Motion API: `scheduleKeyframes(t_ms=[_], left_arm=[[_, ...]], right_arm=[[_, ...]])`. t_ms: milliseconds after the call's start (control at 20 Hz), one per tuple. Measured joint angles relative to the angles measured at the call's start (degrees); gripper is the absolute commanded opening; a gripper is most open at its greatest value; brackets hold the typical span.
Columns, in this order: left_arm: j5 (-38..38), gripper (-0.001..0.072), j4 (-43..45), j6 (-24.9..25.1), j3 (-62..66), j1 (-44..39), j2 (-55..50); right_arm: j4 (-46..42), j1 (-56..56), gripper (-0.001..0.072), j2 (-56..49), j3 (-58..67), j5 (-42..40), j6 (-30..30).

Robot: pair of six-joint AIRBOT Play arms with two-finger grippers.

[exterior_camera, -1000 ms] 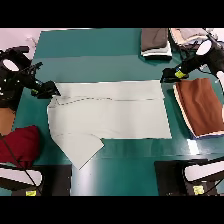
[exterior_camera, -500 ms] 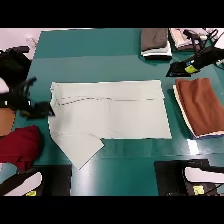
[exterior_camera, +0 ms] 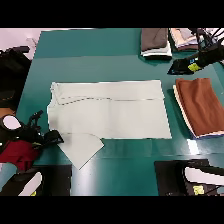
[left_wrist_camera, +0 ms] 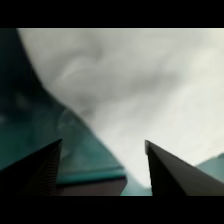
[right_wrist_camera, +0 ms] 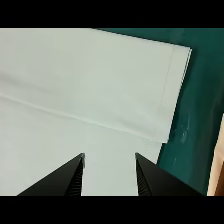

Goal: Fold the shirts.

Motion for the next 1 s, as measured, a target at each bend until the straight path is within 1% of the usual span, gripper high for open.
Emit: scheduleKeyframes(t_ms=[200, 250, 300, 350, 400, 600, 700, 800, 1000], left_arm=[[3.8, 0.0617, -5.3, 0.0, -3.6, 0.0, 0.5], [4.4, 0.0525, -6.3, 0.0, -4.0, 0.0, 0.5], [4.8, 0.0339, -6.8, 0.1, -4.4, 0.0, 0.6], [5.2, 0.0200, -6.9, 0.3, -4.8, 0.0, 0.5], [5.7, 0.0024, -7.5, 0.8, -4.9, -0.1, 0.5], [5.1, 0.0025, -9.6, 3.6, -2.7, -0.1, 0.6], [3.7, 0.0025, -9.5, 4.8, -0.9, -0.1, 0.6], [2.4, 0.0026, -9.2, 5.8, 0.3, -0.1, 0.6], [1.5, 0.0026, -8.9, 7.4, 1.3, -0.1, 0.6]], right_arm=[[0.0, 0.0, 0.0380, 0.1, 0.0, 0.0, 0.0], [0.0, 0.0, 0.0380, 0.1, 0.0, 0.0, 0.0], [0.0, 0.0, 0.0380, 0.1, 0.0, 0.2, 0.0], [0.0, 0.0, 0.0380, 0.1, 0.0, 0.5, 0.0], [0.0, 0.0, 0.0380, 0.1, 0.0, 1.0, 0.0], [0.0, -1.4, 0.0379, 0.4, -0.8, 4.1, 0.0], [0.0, -3.0, 0.0379, 1.9, -4.3, 5.6, -0.1], [-0.5, -5.5, 0.0378, 4.6, -11.3, 6.0, 0.0], [-0.5, -11.9, 0.0378, 12.0, -31.3, 5.1, -0.2]])
